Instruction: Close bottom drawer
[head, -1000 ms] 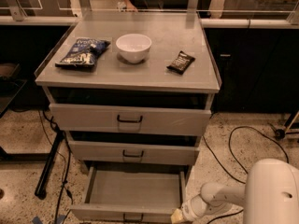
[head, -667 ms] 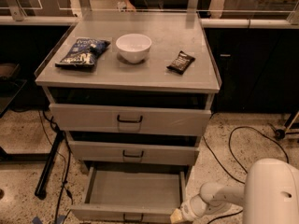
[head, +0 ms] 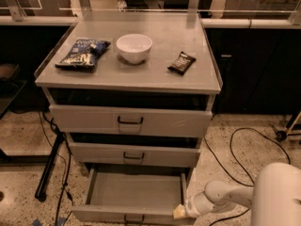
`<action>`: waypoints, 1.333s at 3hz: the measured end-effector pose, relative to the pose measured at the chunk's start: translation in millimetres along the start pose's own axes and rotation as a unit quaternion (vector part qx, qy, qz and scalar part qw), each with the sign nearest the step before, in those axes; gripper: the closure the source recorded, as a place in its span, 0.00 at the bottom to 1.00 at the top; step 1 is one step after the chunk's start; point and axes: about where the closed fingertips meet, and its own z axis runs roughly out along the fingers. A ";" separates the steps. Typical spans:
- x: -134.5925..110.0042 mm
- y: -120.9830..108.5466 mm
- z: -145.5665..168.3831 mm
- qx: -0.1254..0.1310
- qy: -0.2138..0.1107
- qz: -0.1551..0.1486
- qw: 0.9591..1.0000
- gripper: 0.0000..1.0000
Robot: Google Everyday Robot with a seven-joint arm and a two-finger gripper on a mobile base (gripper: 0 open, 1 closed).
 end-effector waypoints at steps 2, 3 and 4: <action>-30.6 9.5 -19.6 -0.017 -0.038 0.001 0.999 1.00; -19.0 2.7 -25.6 -0.019 -0.031 0.006 0.999 1.00; 11.7 -12.5 -36.1 -0.015 -0.012 0.019 1.000 1.00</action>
Offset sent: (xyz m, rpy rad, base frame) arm 0.0437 -0.0040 0.0361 0.0667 -0.0927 -0.0646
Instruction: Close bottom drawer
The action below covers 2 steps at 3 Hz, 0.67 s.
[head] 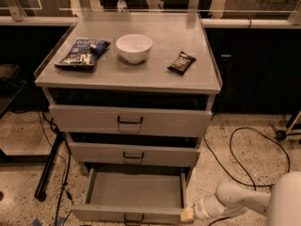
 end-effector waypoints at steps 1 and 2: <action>23.7 -6.2 -1.1 0.001 0.018 0.007 1.000 1.00; 24.9 -6.4 -1.1 0.001 0.019 0.008 1.000 1.00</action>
Offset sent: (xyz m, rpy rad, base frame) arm -0.0211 -0.0070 -0.0043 -0.0054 0.0342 0.0106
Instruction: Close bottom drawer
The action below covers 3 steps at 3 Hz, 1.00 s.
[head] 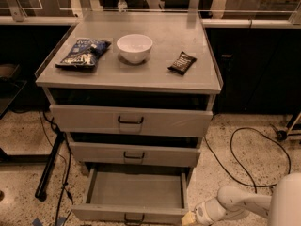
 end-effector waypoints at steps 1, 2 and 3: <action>-8.9 -4.2 14.5 0.007 0.001 0.013 1.000 1.00; -30.1 -4.5 24.8 0.026 -0.019 0.022 0.999 1.00; -38.2 -4.1 24.3 0.032 -0.030 0.024 0.999 1.00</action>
Offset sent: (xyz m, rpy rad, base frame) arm 0.0662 0.0181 -0.0299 -0.1114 -0.0632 -0.1379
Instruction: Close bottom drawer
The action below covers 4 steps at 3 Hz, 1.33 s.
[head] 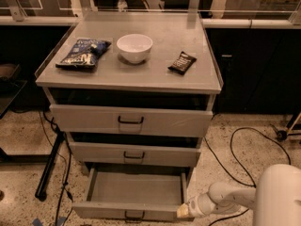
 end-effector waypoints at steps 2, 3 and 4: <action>-18.8 -0.9 -0.4 0.016 -0.033 0.003 0.999 1.00; -42.9 -8.2 -2.3 0.030 -0.068 0.019 0.997 1.00; -46.0 -9.7 -2.3 0.033 -0.075 0.019 0.996 1.00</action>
Offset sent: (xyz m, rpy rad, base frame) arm 0.0777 -0.0182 -0.0040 -0.1047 -0.1571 -0.2107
